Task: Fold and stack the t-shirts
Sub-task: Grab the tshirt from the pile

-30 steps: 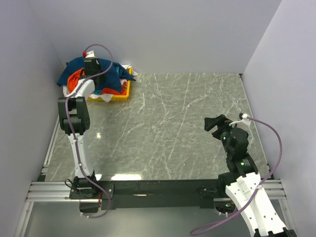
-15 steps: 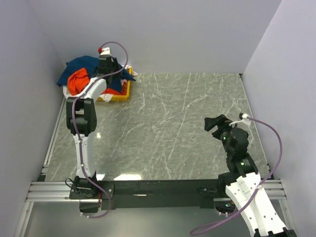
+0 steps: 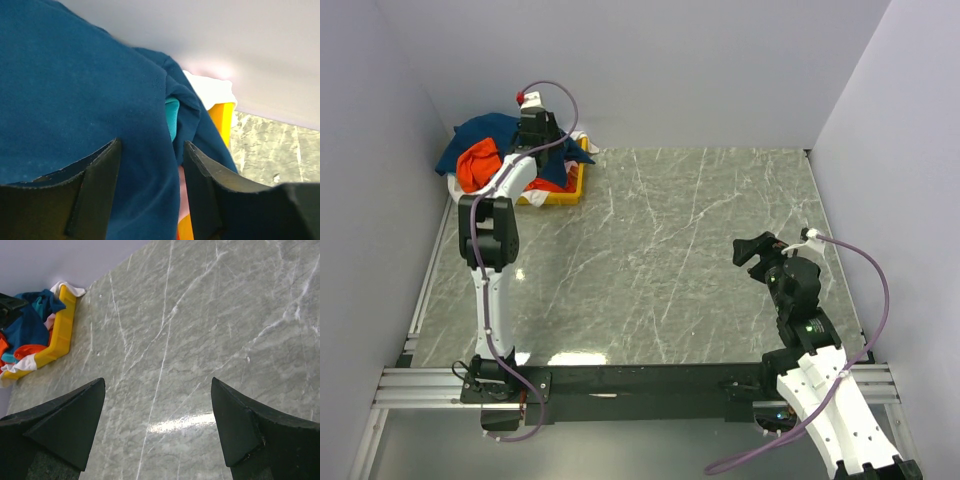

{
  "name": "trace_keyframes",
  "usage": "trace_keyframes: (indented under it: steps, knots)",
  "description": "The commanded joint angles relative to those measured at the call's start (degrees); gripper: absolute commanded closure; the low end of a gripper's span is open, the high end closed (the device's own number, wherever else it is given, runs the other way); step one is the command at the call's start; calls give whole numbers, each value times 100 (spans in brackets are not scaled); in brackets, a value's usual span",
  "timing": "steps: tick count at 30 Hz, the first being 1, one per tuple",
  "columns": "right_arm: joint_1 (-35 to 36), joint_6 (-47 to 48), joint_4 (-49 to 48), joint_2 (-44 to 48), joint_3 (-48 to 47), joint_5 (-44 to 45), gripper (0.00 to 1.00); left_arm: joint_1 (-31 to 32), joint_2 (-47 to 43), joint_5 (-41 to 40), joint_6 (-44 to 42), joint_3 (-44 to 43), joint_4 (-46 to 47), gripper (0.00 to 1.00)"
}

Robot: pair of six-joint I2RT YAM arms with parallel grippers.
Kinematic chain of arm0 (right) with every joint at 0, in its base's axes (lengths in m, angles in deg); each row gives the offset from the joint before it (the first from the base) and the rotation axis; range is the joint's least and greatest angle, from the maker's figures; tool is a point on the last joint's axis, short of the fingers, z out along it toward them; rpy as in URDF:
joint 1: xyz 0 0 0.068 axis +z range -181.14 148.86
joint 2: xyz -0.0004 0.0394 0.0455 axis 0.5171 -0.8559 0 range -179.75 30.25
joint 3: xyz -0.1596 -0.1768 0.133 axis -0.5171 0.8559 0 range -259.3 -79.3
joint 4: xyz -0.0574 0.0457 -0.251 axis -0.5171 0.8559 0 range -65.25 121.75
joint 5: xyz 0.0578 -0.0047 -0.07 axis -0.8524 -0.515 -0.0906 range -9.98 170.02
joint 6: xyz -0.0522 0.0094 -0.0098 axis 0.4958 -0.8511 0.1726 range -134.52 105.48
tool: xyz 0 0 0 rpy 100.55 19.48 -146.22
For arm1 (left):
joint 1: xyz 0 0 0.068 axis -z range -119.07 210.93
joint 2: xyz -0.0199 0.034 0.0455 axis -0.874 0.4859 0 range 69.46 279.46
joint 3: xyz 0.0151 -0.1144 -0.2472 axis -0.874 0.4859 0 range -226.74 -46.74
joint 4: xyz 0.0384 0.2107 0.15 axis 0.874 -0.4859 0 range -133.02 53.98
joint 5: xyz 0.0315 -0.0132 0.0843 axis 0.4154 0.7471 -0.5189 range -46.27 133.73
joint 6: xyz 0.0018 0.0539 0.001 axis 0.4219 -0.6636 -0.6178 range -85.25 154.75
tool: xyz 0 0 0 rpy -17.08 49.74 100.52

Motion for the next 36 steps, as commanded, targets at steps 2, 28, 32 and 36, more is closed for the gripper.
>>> trace_keyframes:
  steps: [2, 28, 32, 36]
  knots:
    - [-6, 84, -249, -16, 8, 53, 8, 22, 97, -169, -86, -327, -116, 43]
    - [-6, 215, 58, 36, -291, 194, 8, -5, -1177, -485, -506, -1310, 393, 100]
    - [-6, 242, 76, 19, -335, 185, 8, -5, -1361, -740, -867, -1733, 699, 100]
    - [3, 242, 6, -69, -343, 132, 8, -5, -1572, -837, -1271, -1917, 965, 100]
